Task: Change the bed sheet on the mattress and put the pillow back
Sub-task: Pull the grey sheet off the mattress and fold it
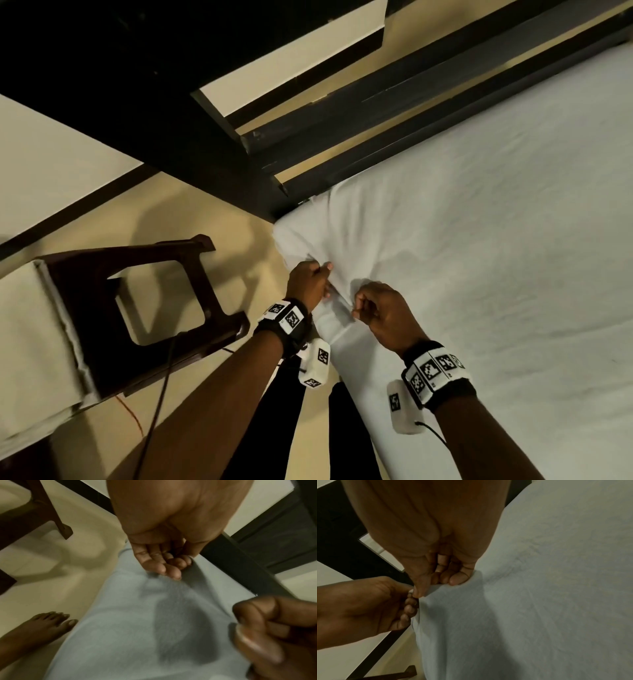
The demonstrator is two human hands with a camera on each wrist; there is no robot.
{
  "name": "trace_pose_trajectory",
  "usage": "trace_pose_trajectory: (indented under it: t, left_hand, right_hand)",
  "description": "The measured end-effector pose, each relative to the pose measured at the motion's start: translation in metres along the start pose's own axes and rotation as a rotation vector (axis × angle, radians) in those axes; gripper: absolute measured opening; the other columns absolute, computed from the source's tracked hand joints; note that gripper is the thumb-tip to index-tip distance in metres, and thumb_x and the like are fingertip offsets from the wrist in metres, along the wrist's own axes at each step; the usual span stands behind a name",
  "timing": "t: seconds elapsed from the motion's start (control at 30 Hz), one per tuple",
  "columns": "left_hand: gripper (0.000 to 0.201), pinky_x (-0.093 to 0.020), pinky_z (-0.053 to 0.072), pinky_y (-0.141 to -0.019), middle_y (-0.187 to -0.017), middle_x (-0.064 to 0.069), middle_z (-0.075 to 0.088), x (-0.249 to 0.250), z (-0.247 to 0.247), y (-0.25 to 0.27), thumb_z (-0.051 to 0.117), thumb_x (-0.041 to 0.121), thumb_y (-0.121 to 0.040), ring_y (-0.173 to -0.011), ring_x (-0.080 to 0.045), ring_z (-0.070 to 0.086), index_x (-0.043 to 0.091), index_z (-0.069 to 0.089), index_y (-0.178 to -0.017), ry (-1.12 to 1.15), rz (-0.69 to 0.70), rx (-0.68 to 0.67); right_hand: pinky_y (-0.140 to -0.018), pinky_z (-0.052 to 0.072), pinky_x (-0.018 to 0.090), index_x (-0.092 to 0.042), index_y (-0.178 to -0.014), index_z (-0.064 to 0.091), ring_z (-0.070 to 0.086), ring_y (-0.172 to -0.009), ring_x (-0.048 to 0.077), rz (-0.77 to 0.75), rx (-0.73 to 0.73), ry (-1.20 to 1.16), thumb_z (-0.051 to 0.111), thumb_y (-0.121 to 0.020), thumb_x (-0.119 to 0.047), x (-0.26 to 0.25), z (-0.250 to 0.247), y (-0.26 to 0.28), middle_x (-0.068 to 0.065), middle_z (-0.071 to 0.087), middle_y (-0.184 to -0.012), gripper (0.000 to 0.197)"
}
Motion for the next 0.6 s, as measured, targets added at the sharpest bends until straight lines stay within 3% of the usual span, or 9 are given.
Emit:
trace_pose_trajectory:
  t: [0.07,0.17,0.23,0.27,0.33,0.37,0.43,0.53,0.6]
  left_hand:
    - [0.048,-0.032,0.046,-0.058,-0.048,-0.001,0.056,0.011,0.004,0.014,0.064,0.025,-0.099,-0.044,-0.023,0.054,0.015,0.045,-0.056,-0.03,0.064,-0.075]
    - [0.048,-0.029,0.042,-0.053,-0.052,0.002,0.052,0.042,0.026,0.067,0.06,0.033,-0.099,-0.047,-0.018,0.052,0.015,0.046,-0.056,-0.314,0.314,-0.367]
    - [0.047,-0.034,0.03,-0.056,-0.058,-0.001,0.05,0.064,0.053,0.117,0.056,0.04,-0.099,-0.056,-0.021,0.052,0.016,0.044,-0.06,-0.624,0.58,-0.539]
    - [0.046,-0.035,0.023,-0.058,-0.06,-0.001,0.049,0.073,0.069,0.141,0.056,0.039,-0.1,-0.058,-0.021,0.05,0.018,0.041,-0.062,-0.705,0.685,-0.594]
    - [0.046,-0.033,0.021,-0.058,-0.058,0.001,0.04,0.088,0.095,0.166,0.059,0.034,-0.1,-0.055,-0.016,0.038,0.021,0.037,-0.062,-0.706,0.787,-0.651]
    - [0.048,-0.033,0.021,-0.058,-0.056,0.003,0.035,0.091,0.101,0.166,0.059,0.032,-0.1,-0.052,-0.012,0.032,0.02,0.036,-0.06,-0.682,0.797,-0.654]
    - [0.049,-0.033,0.025,-0.055,-0.053,0.004,0.031,0.09,0.099,0.149,0.061,0.029,-0.099,-0.047,-0.007,0.029,0.019,0.037,-0.057,-0.607,0.774,-0.626]
    - [0.044,-0.037,0.034,-0.052,-0.052,0.004,0.036,0.081,0.061,0.11,0.065,0.027,-0.09,-0.047,-0.012,0.039,0.018,0.042,-0.054,-0.475,0.699,-0.467]
    - [0.036,-0.034,0.041,-0.055,-0.059,0.005,0.046,0.075,0.027,0.09,0.064,0.027,-0.086,-0.053,-0.014,0.05,0.021,0.048,-0.055,-0.339,0.626,-0.372]
  right_hand:
    - [-0.064,0.039,0.021,-0.023,-0.073,0.053,0.051,-0.07,0.007,0.022,-0.009,-0.008,0.076,-0.076,-0.004,0.004,-0.001,0.003,-0.012,0.053,-0.072,0.031]
    - [-0.062,0.043,0.022,-0.017,-0.073,0.057,0.055,-0.065,0.008,0.148,0.007,-0.087,0.075,-0.076,-0.004,0.032,-0.004,0.025,-0.008,0.059,-0.07,0.022]
    - [-0.061,0.05,0.033,-0.012,-0.073,0.066,0.06,-0.064,0.008,0.266,0.056,-0.148,0.075,-0.072,-0.021,0.052,-0.008,0.049,-0.002,0.067,-0.068,0.013]
    - [-0.062,0.054,0.039,-0.012,-0.075,0.071,0.064,-0.067,0.011,0.326,0.099,-0.2,0.077,-0.068,-0.033,0.061,-0.013,0.062,0.003,0.071,-0.07,0.024]
    - [-0.066,0.057,0.039,-0.02,-0.077,0.075,0.067,-0.074,0.009,0.385,0.179,-0.277,0.083,-0.06,-0.044,0.071,-0.019,0.083,0.001,0.075,-0.077,0.03]
    - [-0.065,0.056,0.037,-0.027,-0.074,0.073,0.066,-0.073,0.003,0.406,0.204,-0.301,0.084,-0.063,-0.036,0.072,-0.021,0.089,-0.007,0.075,-0.076,0.018]
    - [-0.061,0.05,0.033,-0.034,-0.07,0.063,0.062,-0.066,-0.004,0.432,0.242,-0.236,0.081,-0.072,-0.015,0.074,-0.027,0.097,-0.019,0.069,-0.068,0.027]
    - [-0.062,0.046,0.02,-0.021,-0.074,0.064,0.062,-0.065,0.002,0.444,0.308,-0.232,0.076,-0.079,-0.013,0.074,-0.033,0.097,-0.015,0.068,-0.067,0.015]
    - [-0.068,0.051,0.027,-0.016,-0.077,0.066,0.064,-0.067,0.003,0.487,0.342,-0.305,0.079,-0.079,-0.018,0.079,-0.032,0.095,-0.013,0.07,-0.07,0.013]
Point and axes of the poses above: each hand's wrist, its own y-axis away from the middle knuckle, its own z-axis out of the palm, x = y × z, the point moved 10 cm from there along -y, towards the middle knuckle
